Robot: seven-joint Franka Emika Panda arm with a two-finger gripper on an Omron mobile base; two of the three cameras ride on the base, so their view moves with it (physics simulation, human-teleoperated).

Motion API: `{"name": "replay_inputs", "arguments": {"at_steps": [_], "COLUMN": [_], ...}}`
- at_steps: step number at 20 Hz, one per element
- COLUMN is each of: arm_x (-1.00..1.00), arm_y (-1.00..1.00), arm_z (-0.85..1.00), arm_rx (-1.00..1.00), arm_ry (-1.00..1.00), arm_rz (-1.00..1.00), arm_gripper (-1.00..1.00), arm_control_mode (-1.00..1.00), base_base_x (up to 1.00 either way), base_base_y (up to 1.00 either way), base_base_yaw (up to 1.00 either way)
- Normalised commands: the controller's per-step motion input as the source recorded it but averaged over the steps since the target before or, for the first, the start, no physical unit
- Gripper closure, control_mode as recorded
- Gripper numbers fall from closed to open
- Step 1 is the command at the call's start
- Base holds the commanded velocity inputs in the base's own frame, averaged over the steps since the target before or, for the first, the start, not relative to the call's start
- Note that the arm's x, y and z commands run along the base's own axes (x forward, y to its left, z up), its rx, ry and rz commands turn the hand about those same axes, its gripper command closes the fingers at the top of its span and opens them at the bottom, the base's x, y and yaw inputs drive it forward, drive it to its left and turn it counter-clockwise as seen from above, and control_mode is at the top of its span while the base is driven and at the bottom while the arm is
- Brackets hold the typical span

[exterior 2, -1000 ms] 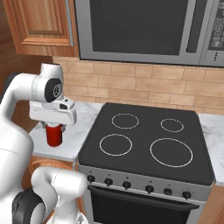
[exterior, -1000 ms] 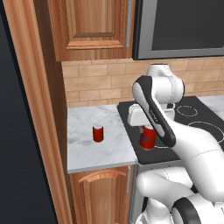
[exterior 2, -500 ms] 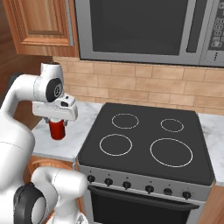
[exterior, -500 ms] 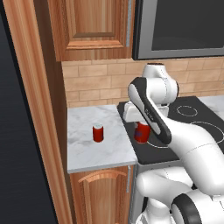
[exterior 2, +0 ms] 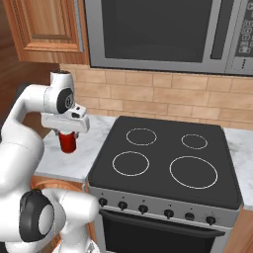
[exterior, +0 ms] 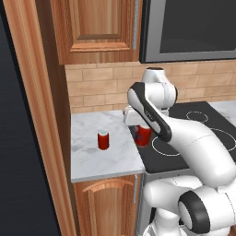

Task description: Four empty soda cans are scattered around the kitchen. Gather all the cans and cluster them next to the stove for recycling.

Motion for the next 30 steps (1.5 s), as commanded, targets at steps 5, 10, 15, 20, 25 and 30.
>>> {"name": "replay_inputs", "arguments": {"at_steps": [5,10,15,20,25,30], "arm_x": [0.35,0.32,0.33,0.26,0.15,0.11], "arm_y": [0.15,0.13,0.09,0.01,0.05,0.07], "arm_z": [-0.13,-0.17,-0.29,-0.26,-0.1,-0.07], "arm_rx": [0.0,0.0,0.0,0.0,0.0,0.0], "arm_ry": [0.0,0.0,0.0,0.0,0.0,0.0], "arm_rz": [0.0,0.0,0.0,0.0,0.0,0.0], "arm_gripper": [1.0,1.0,1.0,1.0,1.0,1.0], "arm_control_mode": [-1.0,-1.0,-1.0,-1.0,-1.0,-1.0], "base_base_x": [0.0,0.0,0.0,0.0,0.0,0.0], "base_base_y": [0.0,0.0,0.0,0.0,0.0,0.0], "base_base_yaw": [0.0,0.0,0.0,0.0,0.0,0.0]}}
